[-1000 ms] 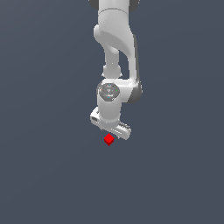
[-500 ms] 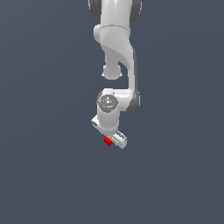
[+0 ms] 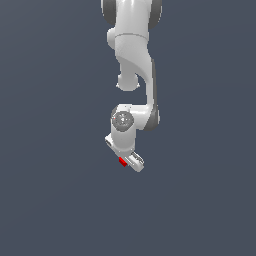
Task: Pick up the red cube and move it to a goal position.
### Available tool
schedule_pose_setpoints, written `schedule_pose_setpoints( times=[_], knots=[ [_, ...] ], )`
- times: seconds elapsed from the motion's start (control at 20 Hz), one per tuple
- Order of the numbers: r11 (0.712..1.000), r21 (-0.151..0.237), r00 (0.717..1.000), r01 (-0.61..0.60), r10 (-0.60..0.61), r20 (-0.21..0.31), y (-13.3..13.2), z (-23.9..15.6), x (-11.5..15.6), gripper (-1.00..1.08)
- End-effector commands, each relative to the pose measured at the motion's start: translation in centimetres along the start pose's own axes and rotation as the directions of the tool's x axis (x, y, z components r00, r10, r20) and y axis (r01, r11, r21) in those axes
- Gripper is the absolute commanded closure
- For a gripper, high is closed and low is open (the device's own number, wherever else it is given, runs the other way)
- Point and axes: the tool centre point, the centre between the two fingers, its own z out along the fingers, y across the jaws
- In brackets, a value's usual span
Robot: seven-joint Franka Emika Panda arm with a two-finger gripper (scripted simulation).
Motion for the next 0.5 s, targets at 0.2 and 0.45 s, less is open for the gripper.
schedule_pose_setpoints(
  times=[0.2, 0.45],
  knots=[
    [1.000, 0.000, 1.000, -0.001, 0.001, 0.000, 0.00, 0.01, 0.02, 1.08],
    [1.000, 0.000, 1.000, -0.001, 0.001, 0.000, -0.02, -0.13, 0.01, 1.08]
  ],
)
